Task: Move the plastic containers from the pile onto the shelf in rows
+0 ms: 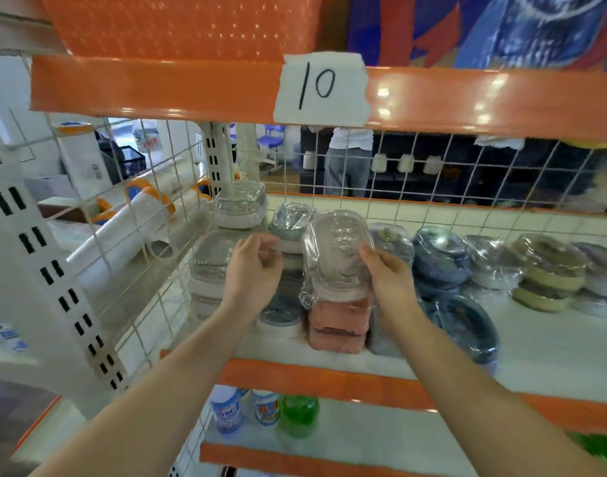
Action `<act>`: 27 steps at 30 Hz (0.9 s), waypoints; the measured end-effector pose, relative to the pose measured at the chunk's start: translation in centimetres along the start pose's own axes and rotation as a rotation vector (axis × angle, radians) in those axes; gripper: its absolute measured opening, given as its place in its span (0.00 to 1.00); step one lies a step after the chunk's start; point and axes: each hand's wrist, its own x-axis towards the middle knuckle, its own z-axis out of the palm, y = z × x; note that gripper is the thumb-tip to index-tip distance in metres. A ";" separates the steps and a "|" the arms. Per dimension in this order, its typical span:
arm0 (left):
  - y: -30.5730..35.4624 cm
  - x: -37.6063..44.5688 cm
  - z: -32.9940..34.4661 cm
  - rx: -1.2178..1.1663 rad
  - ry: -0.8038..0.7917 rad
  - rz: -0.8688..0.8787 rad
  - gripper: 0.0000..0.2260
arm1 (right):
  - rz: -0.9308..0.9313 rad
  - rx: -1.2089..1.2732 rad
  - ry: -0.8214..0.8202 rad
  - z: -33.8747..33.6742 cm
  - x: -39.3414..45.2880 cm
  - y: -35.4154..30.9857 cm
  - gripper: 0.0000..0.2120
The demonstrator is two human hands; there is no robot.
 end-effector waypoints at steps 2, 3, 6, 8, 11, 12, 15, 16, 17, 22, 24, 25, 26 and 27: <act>0.1 -0.5 1.1 0.022 -0.038 0.000 0.11 | 0.015 0.019 0.055 -1.2 -0.4 0.3 0.14; 0.2 -0.7 1.8 0.039 -0.062 0.003 0.11 | 0.024 0.035 0.088 -1.9 -0.5 0.3 0.13; 1.0 -1.7 3.7 0.108 -0.163 0.048 0.11 | 0.025 0.070 0.168 -4.0 -0.7 0.5 0.13; 1.5 -2.3 4.7 0.177 -0.240 0.141 0.13 | 0.017 0.074 0.218 -5.5 -0.8 0.8 0.14; 2.3 -2.9 6.2 0.388 -0.324 0.354 0.12 | 0.026 0.067 0.286 -7.7 -0.9 1.1 0.18; 2.7 -3.1 6.7 0.463 -0.340 0.391 0.12 | 0.037 0.069 0.295 -8.5 -0.8 1.3 0.21; 3.8 -3.6 8.0 0.632 -0.384 0.343 0.17 | 0.101 0.034 0.303 -10.9 -0.3 1.8 0.16; 4.1 -3.7 8.4 0.704 -0.394 0.326 0.19 | 0.115 0.028 0.287 -11.5 -0.3 2.0 0.12; 4.5 -3.9 8.8 0.775 -0.397 0.319 0.21 | 0.123 0.012 0.274 -12.1 -0.2 2.1 0.11; 5.6 -4.5 10.3 0.942 -0.348 0.302 0.23 | 0.140 -0.039 0.272 -14.9 0.3 3.2 0.14; 5.6 -4.7 10.6 0.931 -0.341 0.265 0.23 | 0.154 -0.042 0.267 -16.0 0.5 3.4 0.11; 5.6 -4.8 10.7 0.931 -0.336 0.251 0.23 | 0.162 -0.041 0.264 -16.6 0.6 3.5 0.11; 5.5 -4.9 10.8 0.933 -0.331 0.239 0.23 | 0.165 -0.036 0.268 -17.2 0.7 3.6 0.12; 5.5 -5.0 10.9 0.937 -0.324 0.228 0.23 | 0.170 -0.029 0.273 -17.9 0.7 3.7 0.13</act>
